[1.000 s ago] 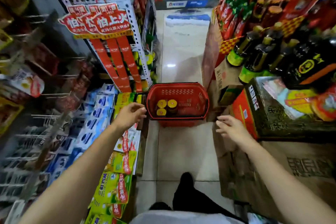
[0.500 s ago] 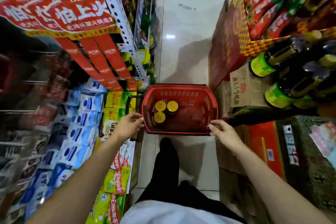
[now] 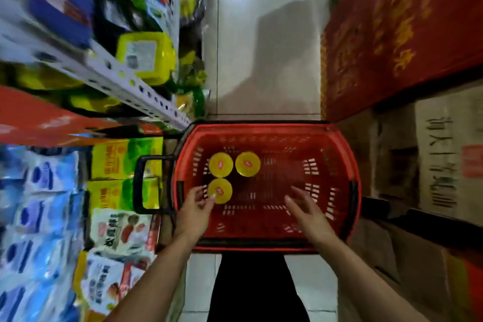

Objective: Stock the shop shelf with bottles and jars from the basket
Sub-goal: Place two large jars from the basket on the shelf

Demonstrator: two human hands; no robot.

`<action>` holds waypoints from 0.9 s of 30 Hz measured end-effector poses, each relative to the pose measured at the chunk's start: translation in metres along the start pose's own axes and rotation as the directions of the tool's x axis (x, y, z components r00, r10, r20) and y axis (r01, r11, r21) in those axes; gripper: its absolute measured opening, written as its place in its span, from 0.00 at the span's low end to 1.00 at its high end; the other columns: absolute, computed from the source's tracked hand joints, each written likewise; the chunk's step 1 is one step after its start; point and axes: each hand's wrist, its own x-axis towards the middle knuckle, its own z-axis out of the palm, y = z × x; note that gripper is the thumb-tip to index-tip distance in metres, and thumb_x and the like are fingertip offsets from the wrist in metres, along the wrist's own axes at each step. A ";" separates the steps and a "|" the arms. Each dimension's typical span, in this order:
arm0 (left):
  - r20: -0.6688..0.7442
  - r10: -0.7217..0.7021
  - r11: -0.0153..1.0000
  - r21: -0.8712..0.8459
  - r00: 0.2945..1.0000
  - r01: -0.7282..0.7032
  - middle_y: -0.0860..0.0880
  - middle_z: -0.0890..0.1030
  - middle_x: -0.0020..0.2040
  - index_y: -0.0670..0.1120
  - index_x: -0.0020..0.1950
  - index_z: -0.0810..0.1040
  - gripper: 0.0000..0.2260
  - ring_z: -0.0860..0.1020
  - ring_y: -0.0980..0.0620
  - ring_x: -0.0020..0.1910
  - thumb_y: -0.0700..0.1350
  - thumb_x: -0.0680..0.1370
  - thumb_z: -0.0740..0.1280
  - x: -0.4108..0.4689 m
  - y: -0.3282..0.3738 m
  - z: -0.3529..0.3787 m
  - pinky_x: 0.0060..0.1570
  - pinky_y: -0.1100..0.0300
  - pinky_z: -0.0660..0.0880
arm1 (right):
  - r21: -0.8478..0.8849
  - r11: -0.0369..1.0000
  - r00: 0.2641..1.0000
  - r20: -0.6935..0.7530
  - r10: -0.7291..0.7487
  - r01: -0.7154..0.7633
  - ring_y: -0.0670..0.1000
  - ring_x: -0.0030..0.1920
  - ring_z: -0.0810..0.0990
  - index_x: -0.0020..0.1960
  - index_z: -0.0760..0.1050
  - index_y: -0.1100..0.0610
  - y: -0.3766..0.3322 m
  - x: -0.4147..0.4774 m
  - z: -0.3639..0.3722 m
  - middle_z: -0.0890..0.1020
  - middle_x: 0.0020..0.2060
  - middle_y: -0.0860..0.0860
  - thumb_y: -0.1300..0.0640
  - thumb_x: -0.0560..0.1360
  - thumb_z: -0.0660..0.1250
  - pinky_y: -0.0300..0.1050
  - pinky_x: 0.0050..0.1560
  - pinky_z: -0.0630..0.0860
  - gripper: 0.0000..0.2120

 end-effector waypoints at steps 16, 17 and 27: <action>-0.229 -0.148 0.966 -0.244 0.962 0.091 0.47 0.70 0.61 0.45 0.67 0.62 0.32 0.71 0.48 0.61 0.42 0.68 0.74 0.175 -0.123 0.120 0.58 0.57 0.68 | 0.277 0.956 0.994 0.071 0.085 -0.101 0.53 0.57 0.78 0.58 0.67 0.43 0.051 0.252 0.089 0.75 0.61 0.48 0.51 0.71 0.69 0.48 0.46 0.78 0.18; -0.234 -0.165 0.962 -0.253 0.958 0.104 0.46 0.71 0.61 0.45 0.67 0.62 0.33 0.71 0.47 0.61 0.42 0.67 0.75 0.178 -0.124 0.121 0.58 0.56 0.69 | 0.294 0.946 0.989 0.105 0.107 -0.134 0.55 0.57 0.78 0.54 0.68 0.41 0.051 0.259 0.091 0.76 0.60 0.48 0.51 0.71 0.69 0.50 0.46 0.79 0.15; -0.326 -0.071 0.997 -0.007 0.943 0.073 0.41 0.68 0.67 0.45 0.69 0.62 0.45 0.65 0.44 0.68 0.51 0.57 0.80 0.177 -0.116 0.130 0.64 0.55 0.64 | -0.006 0.979 0.978 -0.044 -0.202 0.202 0.46 0.59 0.72 0.70 0.62 0.53 0.059 0.293 0.097 0.73 0.59 0.48 0.56 0.68 0.73 0.35 0.57 0.69 0.34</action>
